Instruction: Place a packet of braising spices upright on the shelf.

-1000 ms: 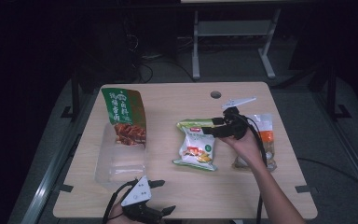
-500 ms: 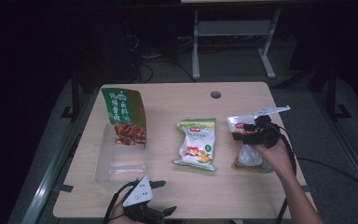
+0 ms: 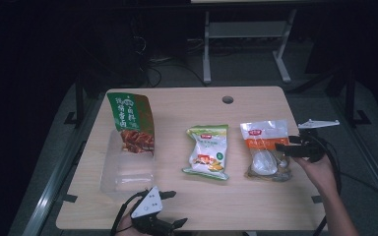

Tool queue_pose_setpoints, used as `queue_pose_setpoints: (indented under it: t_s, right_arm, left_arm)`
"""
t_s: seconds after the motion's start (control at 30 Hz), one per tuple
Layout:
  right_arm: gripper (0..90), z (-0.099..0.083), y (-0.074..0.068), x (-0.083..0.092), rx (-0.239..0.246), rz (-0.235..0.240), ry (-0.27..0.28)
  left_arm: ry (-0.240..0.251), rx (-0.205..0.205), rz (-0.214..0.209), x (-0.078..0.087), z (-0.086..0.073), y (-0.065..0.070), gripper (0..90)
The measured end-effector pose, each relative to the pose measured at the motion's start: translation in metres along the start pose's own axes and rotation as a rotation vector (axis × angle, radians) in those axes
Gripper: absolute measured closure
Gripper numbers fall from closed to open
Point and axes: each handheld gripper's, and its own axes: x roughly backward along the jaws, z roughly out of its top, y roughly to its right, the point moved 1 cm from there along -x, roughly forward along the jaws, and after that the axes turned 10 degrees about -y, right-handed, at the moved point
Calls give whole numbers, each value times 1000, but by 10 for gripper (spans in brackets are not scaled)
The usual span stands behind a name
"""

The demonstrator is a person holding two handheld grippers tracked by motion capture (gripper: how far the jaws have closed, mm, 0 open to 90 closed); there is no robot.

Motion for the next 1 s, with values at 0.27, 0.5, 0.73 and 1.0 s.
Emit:
queue_pose_setpoints:
  t_s: [0.27, 0.5, 0.73, 1.0]
  right_arm:
    - [486, -14, 15, -15, -68, 63, -40]
    - [811, -23, 12, -16, -82, 157, -53]
    - [873, -31, 4, -8, -78, 183, -54]
    - [865, -41, -2, -2, -68, 218, -65]
  left_arm:
    - [-1, -6, -1, 0, 0, 0, 172]
    - [5, -5, 0, 1, 0, 1, 173]
    - [4, -11, 0, 2, 1, 2, 173]
    - [6, -11, 0, 2, 1, 2, 173]
